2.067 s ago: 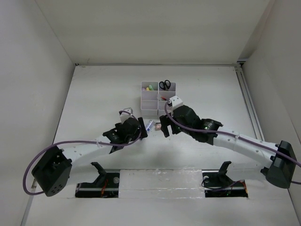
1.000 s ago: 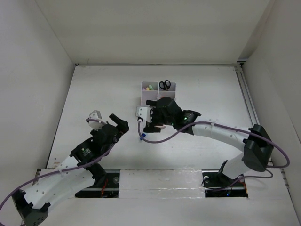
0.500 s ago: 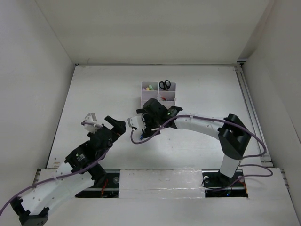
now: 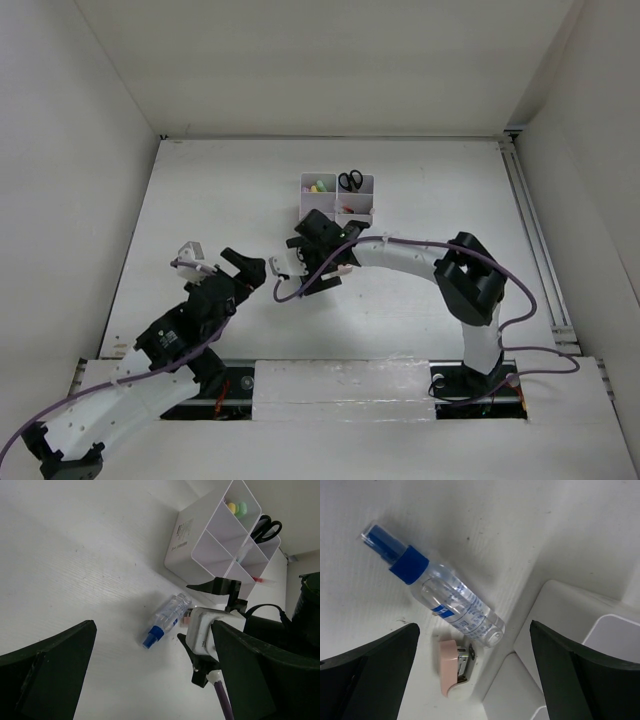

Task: Sort the stationery into containers
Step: Grab a piece of stationery with the right arm

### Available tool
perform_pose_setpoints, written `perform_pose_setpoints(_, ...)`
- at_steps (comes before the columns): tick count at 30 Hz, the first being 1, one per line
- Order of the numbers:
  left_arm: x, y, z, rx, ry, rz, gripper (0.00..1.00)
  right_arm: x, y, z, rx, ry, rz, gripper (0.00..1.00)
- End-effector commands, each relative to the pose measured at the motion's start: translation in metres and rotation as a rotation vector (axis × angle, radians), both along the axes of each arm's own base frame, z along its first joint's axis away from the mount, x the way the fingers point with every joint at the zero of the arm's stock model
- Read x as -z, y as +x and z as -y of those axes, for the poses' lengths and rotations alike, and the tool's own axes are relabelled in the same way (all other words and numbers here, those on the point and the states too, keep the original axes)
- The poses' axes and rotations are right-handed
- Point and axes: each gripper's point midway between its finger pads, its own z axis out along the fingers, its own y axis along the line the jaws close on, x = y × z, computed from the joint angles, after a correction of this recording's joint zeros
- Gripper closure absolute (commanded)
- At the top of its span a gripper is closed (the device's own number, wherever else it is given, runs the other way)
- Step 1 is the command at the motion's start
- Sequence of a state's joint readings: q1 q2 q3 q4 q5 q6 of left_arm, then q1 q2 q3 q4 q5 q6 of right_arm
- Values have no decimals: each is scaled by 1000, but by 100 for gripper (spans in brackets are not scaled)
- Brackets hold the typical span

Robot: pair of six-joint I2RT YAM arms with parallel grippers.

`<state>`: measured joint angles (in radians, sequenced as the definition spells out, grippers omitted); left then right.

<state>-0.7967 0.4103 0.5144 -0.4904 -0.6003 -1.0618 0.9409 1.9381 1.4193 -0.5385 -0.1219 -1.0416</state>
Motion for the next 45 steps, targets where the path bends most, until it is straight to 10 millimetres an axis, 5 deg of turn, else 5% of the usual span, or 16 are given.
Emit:
perform_pose_setpoints(1, 0, 3, 0, -3, 12, 7, 0, -17, 12, -15, -20, 37, 23, 3)
perform_pose_setpoints(17, -19, 0, -9, -32, -40, 67, 0, 19, 11, -10, -13, -41, -94, 10)
perform_pose_setpoints(22, -18, -1, -9, -35, -42, 60, 0, 38, 4, -11, -6, -58, -154, 40)
perform_pose_setpoints(29, -20, -2, -12, -43, -46, 69, 0, 50, -13, -17, -40, -75, -206, 60)
perform_pose_setpoints(34, -18, -2, -14, -58, -52, 64, 0, 50, -32, -27, -84, -84, -251, 97)
perform_pose_setpoints(39, -21, -4, -22, -91, -60, 72, 0, 23, -58, -54, -129, -2, -395, 100)
perform_pose_setpoints(41, -22, -4, -24, -107, -78, 76, 0, -2, -74, -59, -147, 82, -417, 100)
perform_pose_setpoints(45, -25, -7, -29, -120, -100, 89, 0, -49, -68, -76, -137, 300, -289, 100)
